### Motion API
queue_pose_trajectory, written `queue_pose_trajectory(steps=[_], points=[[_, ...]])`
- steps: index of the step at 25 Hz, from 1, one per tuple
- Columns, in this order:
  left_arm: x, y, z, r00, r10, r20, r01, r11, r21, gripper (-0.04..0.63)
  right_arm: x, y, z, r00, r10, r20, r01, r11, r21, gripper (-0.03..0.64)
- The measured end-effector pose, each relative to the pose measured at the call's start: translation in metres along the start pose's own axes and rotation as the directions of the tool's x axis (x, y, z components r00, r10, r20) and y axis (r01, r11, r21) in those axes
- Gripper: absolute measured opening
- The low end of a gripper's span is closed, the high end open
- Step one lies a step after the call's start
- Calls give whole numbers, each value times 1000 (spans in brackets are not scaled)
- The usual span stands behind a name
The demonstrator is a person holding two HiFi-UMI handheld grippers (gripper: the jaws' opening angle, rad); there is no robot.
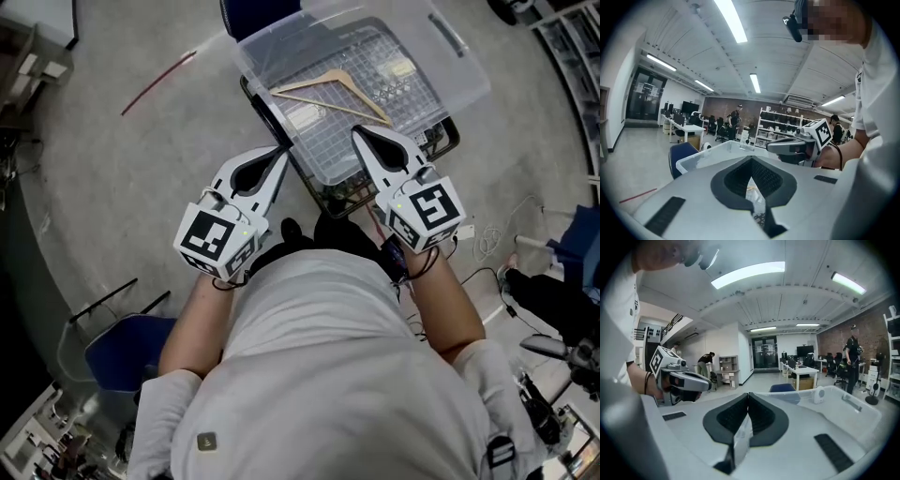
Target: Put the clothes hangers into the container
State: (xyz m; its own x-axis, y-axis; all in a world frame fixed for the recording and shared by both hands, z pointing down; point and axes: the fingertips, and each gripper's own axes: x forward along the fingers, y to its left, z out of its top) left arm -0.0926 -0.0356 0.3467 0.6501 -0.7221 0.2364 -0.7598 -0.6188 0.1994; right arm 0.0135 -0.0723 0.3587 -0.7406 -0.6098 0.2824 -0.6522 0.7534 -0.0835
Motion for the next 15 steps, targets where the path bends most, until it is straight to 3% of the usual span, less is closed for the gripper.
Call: queue_pose_trajectory(steps=[4, 15], points=[[-15, -20, -4, 999, -51, -1, 51, 998, 29, 17, -31, 21, 1, 999, -27, 36, 26, 999, 24, 20], [-19, -69, -5, 997, -74, 0, 74, 997, 24, 17, -86, 41, 5, 997, 3, 72, -3, 1000, -4, 20]])
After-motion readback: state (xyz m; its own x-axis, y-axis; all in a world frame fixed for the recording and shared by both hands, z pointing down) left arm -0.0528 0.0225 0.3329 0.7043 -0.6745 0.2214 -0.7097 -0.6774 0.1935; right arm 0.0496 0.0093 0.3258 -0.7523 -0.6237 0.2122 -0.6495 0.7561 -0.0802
